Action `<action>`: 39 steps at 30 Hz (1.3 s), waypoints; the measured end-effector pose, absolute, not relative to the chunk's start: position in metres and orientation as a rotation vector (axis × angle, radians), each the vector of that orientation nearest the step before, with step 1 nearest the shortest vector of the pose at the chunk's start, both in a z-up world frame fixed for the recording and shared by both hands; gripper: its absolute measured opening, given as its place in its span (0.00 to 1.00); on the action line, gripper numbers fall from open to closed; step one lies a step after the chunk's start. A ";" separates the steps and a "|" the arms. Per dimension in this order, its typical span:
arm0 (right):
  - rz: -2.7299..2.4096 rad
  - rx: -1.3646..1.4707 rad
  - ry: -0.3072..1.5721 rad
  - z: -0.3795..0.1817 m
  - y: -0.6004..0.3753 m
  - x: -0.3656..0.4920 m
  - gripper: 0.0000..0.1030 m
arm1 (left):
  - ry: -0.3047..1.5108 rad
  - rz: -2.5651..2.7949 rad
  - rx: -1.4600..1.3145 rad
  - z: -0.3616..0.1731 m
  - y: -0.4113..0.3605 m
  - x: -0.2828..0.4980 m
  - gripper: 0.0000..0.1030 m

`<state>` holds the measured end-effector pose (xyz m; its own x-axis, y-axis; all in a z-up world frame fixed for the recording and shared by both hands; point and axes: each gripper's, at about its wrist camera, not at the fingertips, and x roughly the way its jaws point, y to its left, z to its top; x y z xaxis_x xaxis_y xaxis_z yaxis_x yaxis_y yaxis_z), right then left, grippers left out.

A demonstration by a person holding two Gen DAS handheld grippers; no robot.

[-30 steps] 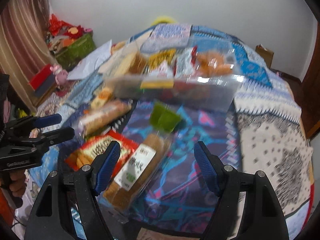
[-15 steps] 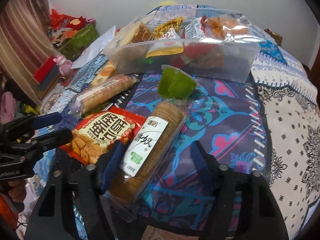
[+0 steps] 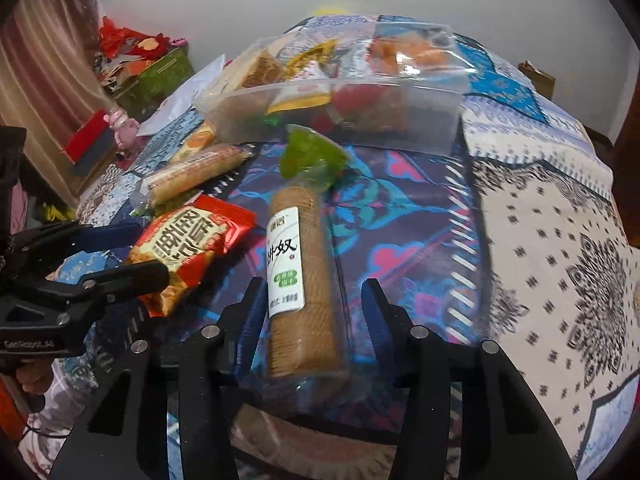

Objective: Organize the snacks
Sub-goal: 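Grasp the red snack bag with the left tool while the right tool grasps the tall cracker roll, then lift the red bag and cracker roll and carry both over the box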

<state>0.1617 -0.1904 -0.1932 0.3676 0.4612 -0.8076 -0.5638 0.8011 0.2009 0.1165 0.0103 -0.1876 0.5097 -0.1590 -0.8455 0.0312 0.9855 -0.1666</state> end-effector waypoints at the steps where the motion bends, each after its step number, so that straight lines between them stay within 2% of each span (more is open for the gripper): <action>1: 0.662 -0.116 0.997 -0.193 -0.191 0.162 0.44 | 1.033 -0.120 -0.138 -0.189 0.009 0.119 0.66; 9: 0.672 -0.156 1.001 -0.197 -0.176 0.167 0.44 | 1.103 -0.122 -0.172 -0.214 0.003 0.137 0.69; 17: 0.663 -0.175 0.974 -0.201 -0.170 0.171 0.44 | 1.061 -0.106 -0.147 -0.220 -0.003 0.140 0.69; 19: 0.666 -0.174 0.966 -0.201 -0.171 0.170 0.41 | 1.043 -0.092 -0.146 -0.221 -0.004 0.138 0.67; 20: 0.675 -0.166 0.969 -0.201 -0.172 0.169 0.34 | 1.036 -0.086 -0.134 -0.221 -0.006 0.137 0.66; 21: 0.677 -0.161 0.971 -0.200 -0.172 0.168 0.34 | 1.032 -0.086 -0.128 -0.220 -0.005 0.135 0.64; 25: 0.674 -0.151 0.969 -0.196 -0.176 0.164 0.32 | 1.024 -0.112 -0.149 -0.216 -0.007 0.130 0.59; 39: 0.647 -0.060 0.881 -0.160 -0.201 0.165 0.32 | 0.911 -0.116 -0.171 -0.166 -0.002 0.121 0.59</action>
<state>0.1646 -0.2014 -0.1599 0.4604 0.5011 -0.7328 -0.5490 0.8094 0.2085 0.1211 -0.0024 -0.1665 0.6082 -0.1723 -0.7749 0.0275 0.9801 -0.1964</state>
